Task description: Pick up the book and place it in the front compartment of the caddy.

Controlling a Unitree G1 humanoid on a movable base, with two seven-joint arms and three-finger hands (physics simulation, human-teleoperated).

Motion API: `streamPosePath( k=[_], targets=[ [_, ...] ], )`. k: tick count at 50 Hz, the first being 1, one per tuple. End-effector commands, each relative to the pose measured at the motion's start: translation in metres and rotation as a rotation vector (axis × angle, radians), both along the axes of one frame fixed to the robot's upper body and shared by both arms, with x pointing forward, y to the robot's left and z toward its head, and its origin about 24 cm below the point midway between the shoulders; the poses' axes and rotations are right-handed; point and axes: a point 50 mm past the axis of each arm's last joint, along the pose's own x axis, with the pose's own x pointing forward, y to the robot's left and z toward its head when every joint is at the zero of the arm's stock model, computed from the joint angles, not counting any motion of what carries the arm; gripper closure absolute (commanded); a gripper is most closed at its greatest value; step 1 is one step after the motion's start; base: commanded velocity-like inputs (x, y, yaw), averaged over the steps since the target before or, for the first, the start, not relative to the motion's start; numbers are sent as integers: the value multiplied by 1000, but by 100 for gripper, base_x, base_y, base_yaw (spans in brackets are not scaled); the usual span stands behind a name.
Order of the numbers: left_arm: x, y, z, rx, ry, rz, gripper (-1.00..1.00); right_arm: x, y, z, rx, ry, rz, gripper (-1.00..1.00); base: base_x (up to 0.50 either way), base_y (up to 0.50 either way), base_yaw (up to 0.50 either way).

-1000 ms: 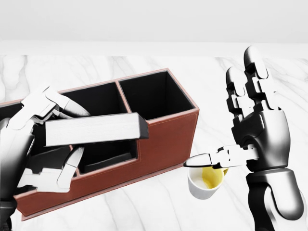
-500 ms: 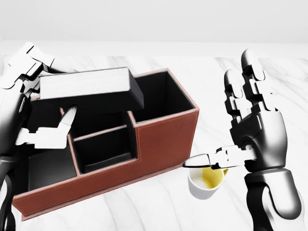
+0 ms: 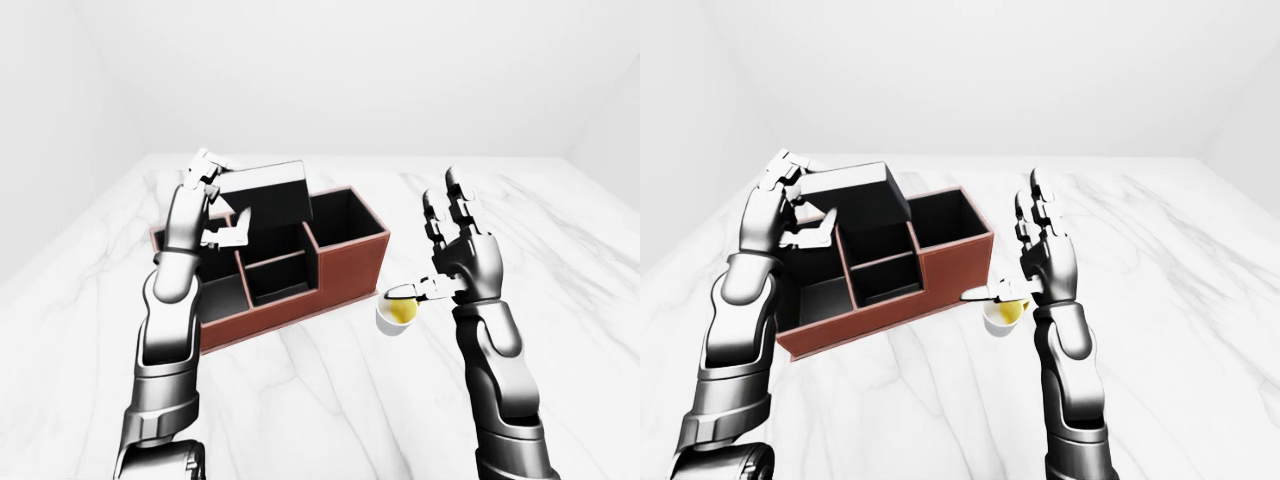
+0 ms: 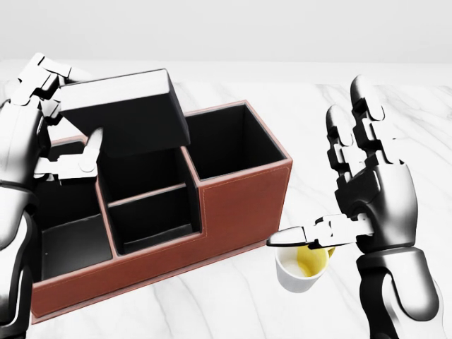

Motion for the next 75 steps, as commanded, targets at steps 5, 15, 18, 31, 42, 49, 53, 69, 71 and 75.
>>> streamPosePath(
  k=[5, 15, 18, 31, 42, 49, 53, 69, 71, 75],
  targets=[
    [31, 12, -14, -98, 99, 80, 95, 0, 1, 0, 1, -2, 2, -100, 0, 0, 0],
    [49, 16, -35, -130, 222, 126, 95, 0, 0, 0, 2, 0, 3, -100, 0, 0, 0],
    [52, 18, -38, -140, 241, 135, 95, -2, 1, 2, 4, -11, 1, -100, 0, 0, 0],
    [57, 20, -40, -139, 263, 162, 95, 1, 1, -2, 4, 8, 5, -100, 0, 0, 0],
    [62, 15, -36, -129, 262, 158, 94, -5, 2, 5, 9, -27, 1, -100, 0, 0, 0],
    [66, 15, -38, -114, 281, 171, 95, -1, 1, 1, 6, -8, 4, -100, 0, 0, 0],
    [68, 19, -43, -104, 311, 197, 95, 0, 1, 2, 4, -8, 6, -100, 0, 0, 0],
    [73, 24, -50, -101, 357, 230, 95, 1, 3, 2, 5, -9, 11, -100, 0, 0, 0],
    [75, 24, -53, -103, 379, 238, 95, 2, 3, 3, 5, -11, 10, -100, 0, 0, 0],
    [77, 23, -54, -102, 391, 242, 95, 2, 3, 1, 4, -4, 11, -100, 0, 0, 0]
  ],
)
